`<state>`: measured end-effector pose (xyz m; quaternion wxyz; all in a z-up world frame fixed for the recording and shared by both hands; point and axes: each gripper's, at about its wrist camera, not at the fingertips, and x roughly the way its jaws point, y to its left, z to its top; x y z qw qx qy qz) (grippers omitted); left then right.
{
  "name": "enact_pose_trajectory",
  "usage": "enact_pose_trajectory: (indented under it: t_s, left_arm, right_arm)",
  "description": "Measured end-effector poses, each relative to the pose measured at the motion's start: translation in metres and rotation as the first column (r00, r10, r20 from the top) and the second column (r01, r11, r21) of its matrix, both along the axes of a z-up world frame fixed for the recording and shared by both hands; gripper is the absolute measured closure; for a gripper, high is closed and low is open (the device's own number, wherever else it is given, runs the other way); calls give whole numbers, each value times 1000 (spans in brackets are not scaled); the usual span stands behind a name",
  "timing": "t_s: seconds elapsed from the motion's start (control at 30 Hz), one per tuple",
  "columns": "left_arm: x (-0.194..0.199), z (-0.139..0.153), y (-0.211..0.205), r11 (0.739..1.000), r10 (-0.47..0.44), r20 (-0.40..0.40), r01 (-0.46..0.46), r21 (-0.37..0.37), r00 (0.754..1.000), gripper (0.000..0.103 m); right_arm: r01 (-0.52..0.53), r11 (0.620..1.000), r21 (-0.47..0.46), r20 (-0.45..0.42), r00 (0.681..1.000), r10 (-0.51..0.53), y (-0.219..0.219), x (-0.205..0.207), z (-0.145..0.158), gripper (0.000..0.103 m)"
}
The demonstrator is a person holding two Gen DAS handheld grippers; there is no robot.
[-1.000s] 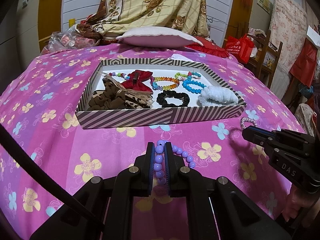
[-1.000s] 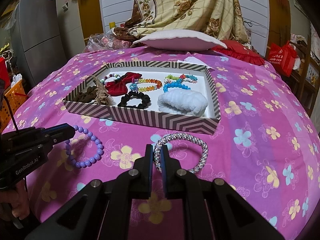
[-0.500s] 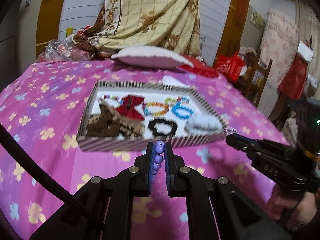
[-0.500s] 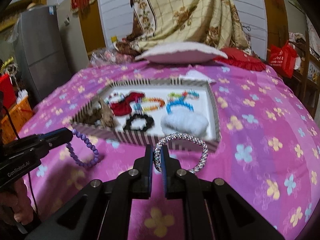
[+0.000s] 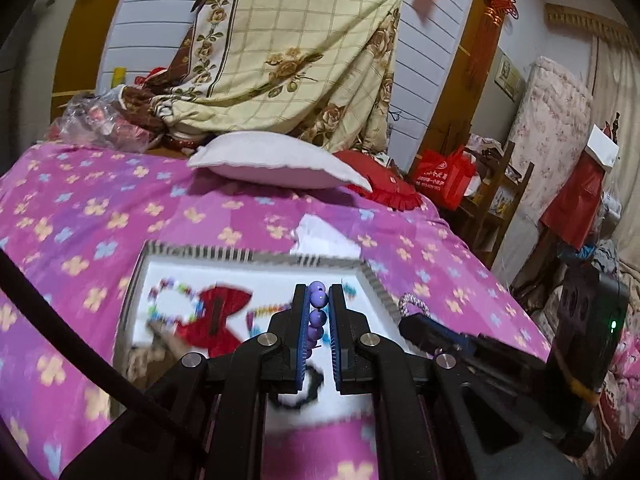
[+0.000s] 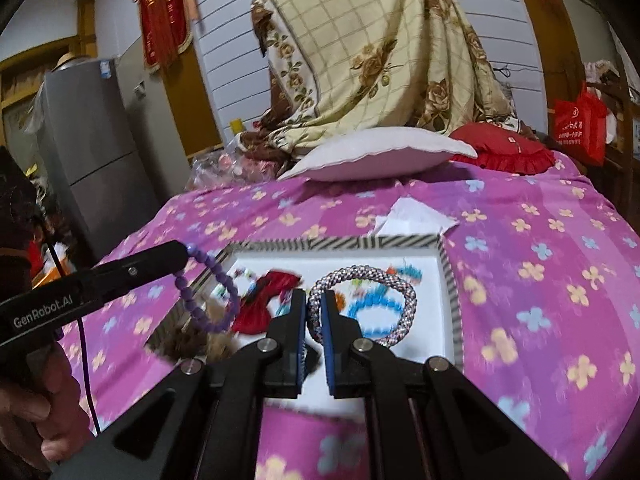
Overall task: Organize jewelry
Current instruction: 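Lower the lilac bracelet into the box with the left tool while the right tool releases the silver bracelet inside, then open both tools and withdraw them from the box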
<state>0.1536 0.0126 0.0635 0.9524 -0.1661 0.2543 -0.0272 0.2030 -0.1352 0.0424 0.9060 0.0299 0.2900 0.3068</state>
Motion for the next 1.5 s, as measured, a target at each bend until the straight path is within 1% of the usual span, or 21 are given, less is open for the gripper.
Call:
enact_pose_trajectory:
  t_s: [0.07,0.13,0.2,0.27,0.3,0.4,0.47,0.57,0.77,0.83,0.87,0.9,0.97,1.03,1.1,1.13,1.17,1.3,1.37,1.4,1.5]
  left_arm:
    - [21,-4,1,1000,-13,-12,13,-9,1000,97]
    - [39,-14,4,999,-22,-33,21,-29,999,97]
    - [54,-31,10,997,-35,-60,31,-64,998,97]
    - [68,-51,18,993,-45,-123,31,-116,991,97]
    - [74,-61,23,992,-38,-159,19,-123,986,97]
    - [81,-80,37,992,11,-234,-40,-117,972,97]
    - [81,-88,44,990,35,-261,-68,-120,965,97]
    - [77,-90,46,991,52,-270,-82,-102,961,97]
    - [75,-90,44,996,79,-266,-88,-25,961,97]
    - [76,-93,45,995,88,-283,-95,-11,955,90]
    - [76,-94,46,995,92,-288,-100,-14,953,89]
    - [75,-93,48,994,96,-284,-105,-18,954,88]
    - [72,-91,51,992,110,-275,-121,-22,955,82]
    - [69,-87,54,991,119,-259,-131,-29,958,70]
    - [66,-83,55,989,135,-248,-146,-28,959,63]
    - [66,-82,56,988,141,-246,-151,-24,959,58]
    - [65,-81,56,988,145,-246,-154,-18,958,56]
    - [61,-77,55,981,196,-241,-190,46,951,49]
    - [59,-72,52,973,225,-235,-209,95,945,41]
    - [57,-69,51,968,244,-232,-221,120,942,35]
    - [39,-57,47,954,277,-188,-248,168,942,34]
  right_arm:
    - [25,1000,16,-28,999,-25,3,23,-6,95]
    - [46,999,1,-46,998,-46,8,42,-13,96]
    - [61,998,-14,-66,996,-62,13,55,-19,96]
    - [79,996,-41,-92,992,-82,19,67,-28,96]
    - [87,995,-48,-123,988,-92,22,74,-35,96]
    - [98,993,-65,-196,975,-109,27,85,-50,96]
    - [89,994,-66,-228,968,-102,33,87,-58,96]
    - [64,994,-88,-244,966,-84,43,85,-66,96]
    - [40,995,-91,-249,967,-62,48,81,-73,95]
    - [34,995,-89,-249,967,-56,47,81,-73,94]
    - [35,995,-89,-248,967,-56,47,80,-73,93]
    - [39,996,-85,-245,968,-59,45,80,-72,91]
    - [41,997,-65,-240,969,-55,41,79,-70,89]
    - [42,999,-26,-231,972,-47,35,78,-64,81]
    - [63,998,6,-209,976,-60,28,76,-57,59]
    - [72,997,18,-201,977,-67,25,75,-54,55]
    - [78,997,30,-194,978,-70,22,75,-51,52]
    - [121,991,53,-134,984,-113,8,67,-35,52]
    - [153,987,52,-101,984,-147,-1,61,-26,52]
    - [172,984,49,-81,982,-168,-5,57,-21,52]
    - [246,968,50,-29,969,-245,-26,35,-4,52]
